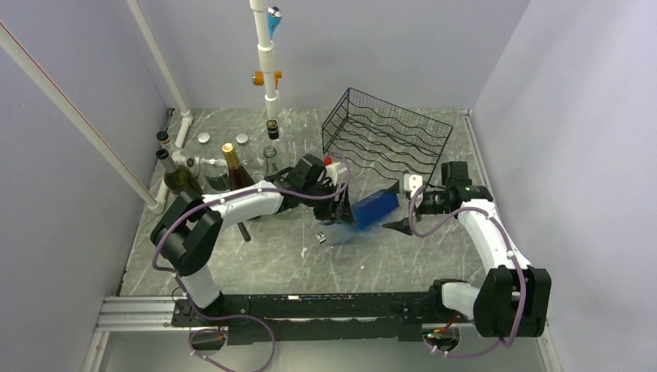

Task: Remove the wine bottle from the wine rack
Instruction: Pick up the wine bottle from the wine rack.

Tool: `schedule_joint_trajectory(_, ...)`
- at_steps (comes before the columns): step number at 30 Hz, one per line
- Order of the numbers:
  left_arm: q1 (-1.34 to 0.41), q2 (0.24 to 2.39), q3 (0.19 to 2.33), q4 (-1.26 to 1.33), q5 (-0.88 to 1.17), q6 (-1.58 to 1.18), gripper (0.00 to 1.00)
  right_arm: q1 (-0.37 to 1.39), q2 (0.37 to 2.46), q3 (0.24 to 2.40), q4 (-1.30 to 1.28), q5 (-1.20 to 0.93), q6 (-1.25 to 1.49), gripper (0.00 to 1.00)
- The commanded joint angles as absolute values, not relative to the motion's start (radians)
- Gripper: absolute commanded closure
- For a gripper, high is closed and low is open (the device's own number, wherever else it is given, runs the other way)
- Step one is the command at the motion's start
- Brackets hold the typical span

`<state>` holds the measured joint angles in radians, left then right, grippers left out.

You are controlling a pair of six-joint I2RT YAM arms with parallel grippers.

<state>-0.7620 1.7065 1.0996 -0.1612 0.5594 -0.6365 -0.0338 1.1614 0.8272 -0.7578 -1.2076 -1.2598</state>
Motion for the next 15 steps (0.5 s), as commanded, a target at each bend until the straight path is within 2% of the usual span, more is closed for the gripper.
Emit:
schedule_joint_trajectory(1,-0.762,1.643,1.131,-0.147,0.734,-0.674,1.0,0.03,1.175,0.786,-0.847,-1.205,-1.584,0.0)
schedule_joint_trajectory(15,-0.76,1.699,1.178,-0.162,0.834,-0.685,1.0,0.231,1.184,0.681,-0.596,-1.024,-1.48,0.0)
